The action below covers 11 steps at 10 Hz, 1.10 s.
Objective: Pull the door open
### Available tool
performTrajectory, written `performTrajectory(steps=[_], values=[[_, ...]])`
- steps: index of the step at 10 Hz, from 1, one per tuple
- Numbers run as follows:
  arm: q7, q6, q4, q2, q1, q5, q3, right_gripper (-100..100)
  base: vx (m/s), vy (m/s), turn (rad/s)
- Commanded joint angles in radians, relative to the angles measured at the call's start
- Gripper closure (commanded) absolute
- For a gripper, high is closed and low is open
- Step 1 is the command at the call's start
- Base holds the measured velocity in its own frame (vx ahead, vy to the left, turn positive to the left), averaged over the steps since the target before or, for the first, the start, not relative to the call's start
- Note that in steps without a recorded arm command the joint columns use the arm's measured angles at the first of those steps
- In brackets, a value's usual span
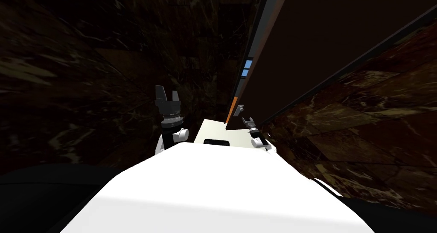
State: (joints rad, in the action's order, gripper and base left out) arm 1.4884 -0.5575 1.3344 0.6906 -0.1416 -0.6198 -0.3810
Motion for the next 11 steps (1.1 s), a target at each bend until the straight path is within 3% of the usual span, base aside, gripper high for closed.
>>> performTrajectory(steps=[1, 8, 9, 11], values=[[-0.006, 0.003, -0.014, -0.007, 0.01, 0.007, 0.008, -100, 0.116, 0.0, 0.053], [-0.025, 0.011, -0.06, -0.029, 0.042, 0.03, 0.032, -100, 0.18, 0.027, 0.043], [-0.025, 0.011, -0.06, -0.029, 0.042, 0.03, 0.032, 100, -0.011, -0.002, -0.008], [-0.025, 0.011, -0.06, -0.029, 0.042, 0.03, 0.032, 100, -0.028, -0.006, 0.004]])
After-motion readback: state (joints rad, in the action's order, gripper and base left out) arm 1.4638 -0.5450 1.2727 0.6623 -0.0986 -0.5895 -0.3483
